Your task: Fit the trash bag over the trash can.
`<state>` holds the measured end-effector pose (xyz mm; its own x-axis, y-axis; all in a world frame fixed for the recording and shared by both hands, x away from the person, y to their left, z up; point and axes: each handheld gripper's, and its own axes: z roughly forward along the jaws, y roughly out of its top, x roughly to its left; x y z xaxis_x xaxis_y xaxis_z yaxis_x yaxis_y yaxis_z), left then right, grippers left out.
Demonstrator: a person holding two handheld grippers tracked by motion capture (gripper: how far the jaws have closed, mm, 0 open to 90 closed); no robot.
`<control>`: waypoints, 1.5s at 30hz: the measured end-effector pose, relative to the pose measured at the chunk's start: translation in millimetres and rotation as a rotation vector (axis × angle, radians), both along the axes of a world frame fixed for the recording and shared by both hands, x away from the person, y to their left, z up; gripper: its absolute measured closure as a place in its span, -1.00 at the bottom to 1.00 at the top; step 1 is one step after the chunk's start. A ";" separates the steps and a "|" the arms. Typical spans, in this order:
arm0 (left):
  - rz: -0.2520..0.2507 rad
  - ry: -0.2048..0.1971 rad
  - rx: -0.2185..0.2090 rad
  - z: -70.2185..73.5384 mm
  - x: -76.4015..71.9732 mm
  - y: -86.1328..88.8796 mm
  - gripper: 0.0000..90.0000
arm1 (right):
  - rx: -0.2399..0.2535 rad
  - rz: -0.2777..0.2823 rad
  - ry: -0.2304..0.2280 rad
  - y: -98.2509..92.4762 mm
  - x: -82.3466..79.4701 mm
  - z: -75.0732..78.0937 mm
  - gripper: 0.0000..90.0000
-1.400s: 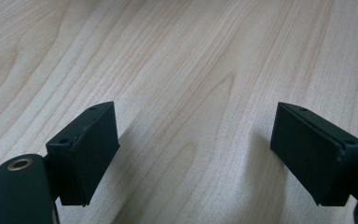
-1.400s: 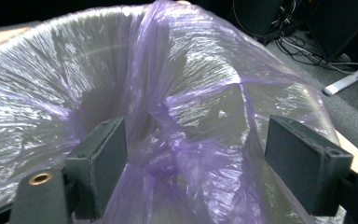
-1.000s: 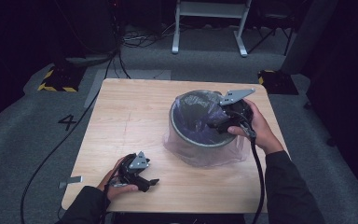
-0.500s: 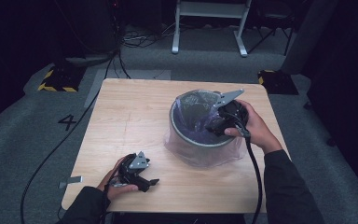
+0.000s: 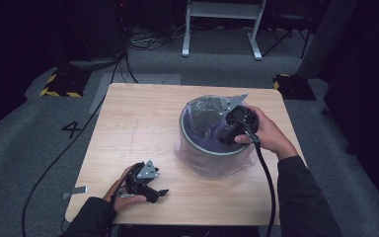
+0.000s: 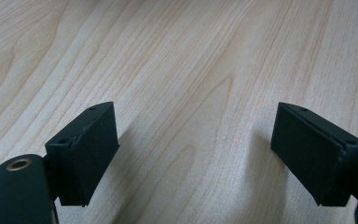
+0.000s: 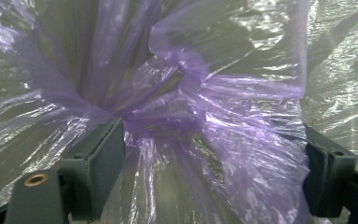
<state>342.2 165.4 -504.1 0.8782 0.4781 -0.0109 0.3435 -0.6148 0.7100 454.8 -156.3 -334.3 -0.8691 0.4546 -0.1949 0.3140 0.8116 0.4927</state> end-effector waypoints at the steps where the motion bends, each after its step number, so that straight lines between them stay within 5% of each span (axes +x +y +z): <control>1: 0.000 0.000 0.000 0.0 0.0 0.0 -0.68 | -0.001 0.000 0.003 0.1 0.0 -0.1 -0.57; 9: 0.000 0.000 0.000 0.0 0.0 0.0 -0.68 | 0.011 -0.006 -0.005 -1.3 -1.1 0.1 -0.56; 17: 0.000 0.000 0.000 0.0 0.0 0.0 -0.68 | 0.046 -0.011 -0.059 -5.0 -7.0 2.2 -0.56; 31: 0.000 0.000 0.000 0.0 0.0 0.0 -0.68 | 0.212 -0.010 -0.113 -20.3 -24.1 14.8 -0.55; 45: 0.000 0.000 0.000 0.0 0.0 0.0 -0.68 | 0.321 -0.026 -0.185 -38.3 -44.8 26.7 -0.51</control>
<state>342.2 165.4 -504.0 0.8783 0.4781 -0.0114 0.3437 -0.6146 0.7100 410.0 -194.5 -307.6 -0.8201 0.5391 -0.1916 0.2142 0.5997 0.7710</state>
